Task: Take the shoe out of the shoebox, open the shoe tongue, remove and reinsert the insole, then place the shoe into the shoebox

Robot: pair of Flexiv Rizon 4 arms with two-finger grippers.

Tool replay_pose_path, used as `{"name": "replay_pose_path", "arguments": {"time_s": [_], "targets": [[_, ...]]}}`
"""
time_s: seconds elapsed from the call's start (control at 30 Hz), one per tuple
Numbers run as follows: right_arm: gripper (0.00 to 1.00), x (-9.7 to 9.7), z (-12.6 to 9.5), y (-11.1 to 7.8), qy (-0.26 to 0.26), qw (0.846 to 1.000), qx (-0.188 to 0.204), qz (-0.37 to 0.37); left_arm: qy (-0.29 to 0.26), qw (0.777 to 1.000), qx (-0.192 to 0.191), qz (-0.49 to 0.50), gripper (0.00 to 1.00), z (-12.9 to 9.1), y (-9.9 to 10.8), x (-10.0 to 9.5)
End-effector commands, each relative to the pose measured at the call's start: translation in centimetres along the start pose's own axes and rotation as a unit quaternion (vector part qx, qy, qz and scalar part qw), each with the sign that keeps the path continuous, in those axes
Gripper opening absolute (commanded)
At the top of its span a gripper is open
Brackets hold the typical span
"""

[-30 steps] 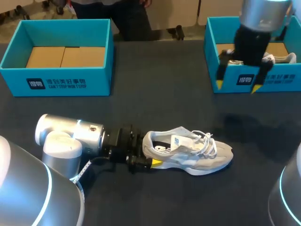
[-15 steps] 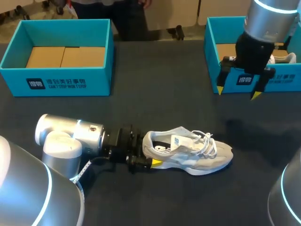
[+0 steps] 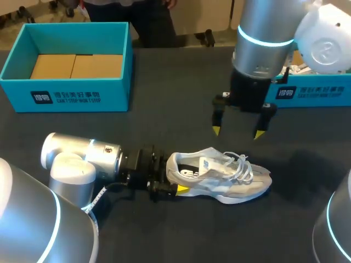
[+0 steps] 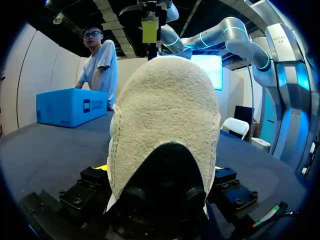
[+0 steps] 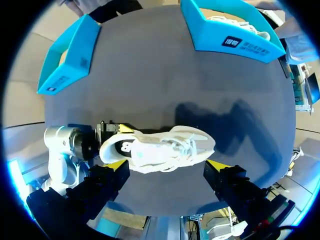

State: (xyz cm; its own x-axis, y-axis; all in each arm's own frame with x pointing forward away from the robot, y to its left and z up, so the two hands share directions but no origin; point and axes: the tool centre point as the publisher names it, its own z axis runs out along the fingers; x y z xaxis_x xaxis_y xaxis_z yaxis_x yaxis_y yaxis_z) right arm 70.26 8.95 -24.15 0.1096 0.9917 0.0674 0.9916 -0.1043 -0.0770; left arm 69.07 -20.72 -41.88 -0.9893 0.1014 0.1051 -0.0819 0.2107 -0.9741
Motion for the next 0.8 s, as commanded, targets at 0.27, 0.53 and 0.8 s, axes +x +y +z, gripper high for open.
{"name": "replay_pose_path", "arguments": {"time_s": [0.27,0.53,0.8], "targets": [[1.00,4.2,2.2,-1.3,-0.047,0.998,-0.044,-0.012,0.001,1.000,-0.001,0.000,0.00,0.0,-0.1,0.0],[1.00,7.1,5.5,-1.9,-0.080,0.996,-0.042,-0.002,0.001,1.000,-0.001,0.000,0.00,0.0,-0.1,0.0],[1.00,7.1,7.5,-3.2,-0.110,0.991,-0.061,0.035,0.001,1.000,-0.001,0.000,0.00,0.0,-0.1,0.0]]}}
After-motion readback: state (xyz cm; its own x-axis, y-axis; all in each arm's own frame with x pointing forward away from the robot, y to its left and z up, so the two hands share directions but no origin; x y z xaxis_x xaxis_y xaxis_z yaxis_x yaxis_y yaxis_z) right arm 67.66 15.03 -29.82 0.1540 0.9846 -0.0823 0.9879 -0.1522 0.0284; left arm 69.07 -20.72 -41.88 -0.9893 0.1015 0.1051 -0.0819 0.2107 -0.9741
